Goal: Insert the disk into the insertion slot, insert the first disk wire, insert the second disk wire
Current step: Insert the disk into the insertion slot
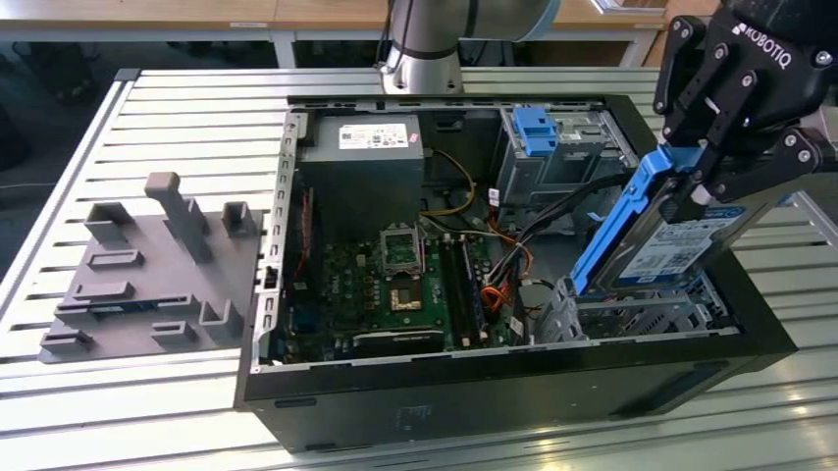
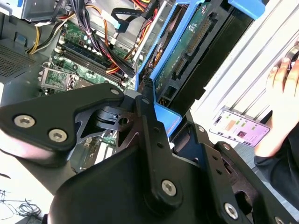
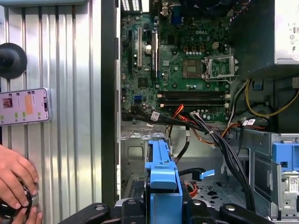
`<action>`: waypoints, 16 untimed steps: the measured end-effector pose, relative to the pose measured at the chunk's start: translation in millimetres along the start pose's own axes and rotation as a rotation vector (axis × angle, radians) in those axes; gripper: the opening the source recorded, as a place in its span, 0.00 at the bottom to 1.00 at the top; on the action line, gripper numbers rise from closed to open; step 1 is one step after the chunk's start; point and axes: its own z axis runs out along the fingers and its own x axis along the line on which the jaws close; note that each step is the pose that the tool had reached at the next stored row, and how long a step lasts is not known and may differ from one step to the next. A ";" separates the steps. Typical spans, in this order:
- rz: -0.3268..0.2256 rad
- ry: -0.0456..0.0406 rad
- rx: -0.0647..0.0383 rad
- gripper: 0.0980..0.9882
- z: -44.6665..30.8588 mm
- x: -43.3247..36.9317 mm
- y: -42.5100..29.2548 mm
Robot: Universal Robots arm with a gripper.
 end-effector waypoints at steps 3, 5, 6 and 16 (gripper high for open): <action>0.000 0.0004 0.000 0.30 1.6 -0.1 0.0; 0.000 0.0006 0.000 0.30 2.6 -0.2 0.1; 0.000 0.0005 0.000 0.30 3.2 -0.1 0.2; 0.000 0.0003 0.000 0.30 9.1 -0.1 0.9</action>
